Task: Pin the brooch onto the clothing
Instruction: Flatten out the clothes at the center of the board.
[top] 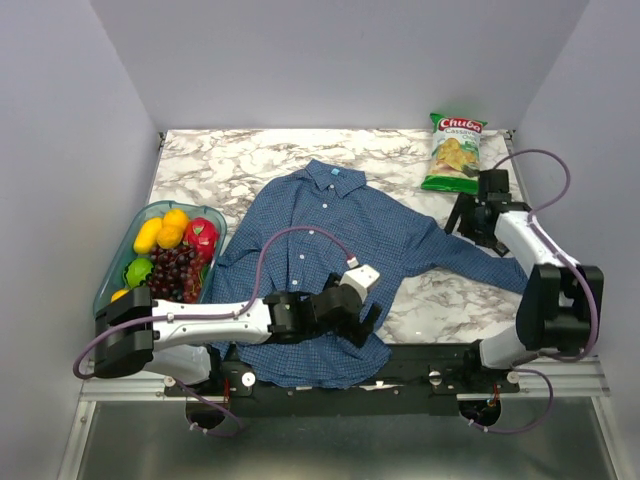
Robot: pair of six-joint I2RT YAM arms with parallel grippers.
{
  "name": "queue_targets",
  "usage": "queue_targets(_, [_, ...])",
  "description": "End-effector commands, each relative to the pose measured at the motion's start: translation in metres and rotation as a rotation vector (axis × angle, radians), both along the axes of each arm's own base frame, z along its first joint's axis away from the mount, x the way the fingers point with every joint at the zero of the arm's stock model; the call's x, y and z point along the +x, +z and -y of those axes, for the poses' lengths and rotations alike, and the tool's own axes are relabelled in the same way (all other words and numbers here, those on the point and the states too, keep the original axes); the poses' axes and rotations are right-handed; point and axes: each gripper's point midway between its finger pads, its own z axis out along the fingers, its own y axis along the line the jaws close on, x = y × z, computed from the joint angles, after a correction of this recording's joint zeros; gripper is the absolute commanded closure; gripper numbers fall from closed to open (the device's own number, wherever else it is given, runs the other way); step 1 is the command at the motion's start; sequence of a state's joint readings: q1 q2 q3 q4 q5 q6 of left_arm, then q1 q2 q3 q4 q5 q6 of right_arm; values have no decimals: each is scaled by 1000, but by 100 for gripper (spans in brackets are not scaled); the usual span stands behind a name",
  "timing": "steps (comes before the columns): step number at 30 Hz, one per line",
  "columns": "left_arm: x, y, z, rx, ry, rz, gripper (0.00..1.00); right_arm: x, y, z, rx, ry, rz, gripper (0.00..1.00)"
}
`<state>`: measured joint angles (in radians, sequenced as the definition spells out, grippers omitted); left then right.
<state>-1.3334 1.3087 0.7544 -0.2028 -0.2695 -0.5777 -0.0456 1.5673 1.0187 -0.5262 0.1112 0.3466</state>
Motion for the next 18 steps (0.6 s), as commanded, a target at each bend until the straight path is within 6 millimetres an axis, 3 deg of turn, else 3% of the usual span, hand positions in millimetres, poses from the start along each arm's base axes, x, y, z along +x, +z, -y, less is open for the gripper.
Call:
queue_targets(1, [18, 54, 22, -86, -9, 111, 1, -13, 32, -27, 55, 99, 94, 14])
queue_targets(2, [22, 55, 23, -86, -3, 109, 1, -16, 33, -29, 61, 104, 102, 14])
queue_targets(5, [27, 45, 23, -29, 12, 97, 1, -29, 31, -65, 76, 202, 101, 15])
queue_targets(9, [25, 12, 7, 42, 53, 43, 5, -40, 27, -116, 113, 324, 92, 17])
queue_targets(13, [21, -14, -13, 51, 126, -27, 17, -49, 26, -181, 191, 471, 89, 27])
queue_targets(17, [17, -32, -27, 44, 191, -78, 35, -49, 12, -213, 216, 540, 49, 44])
queue_targets(18, [13, -39, -26, 32, 189, -96, 38, -49, 1, -216, 215, 546, 16, 46])
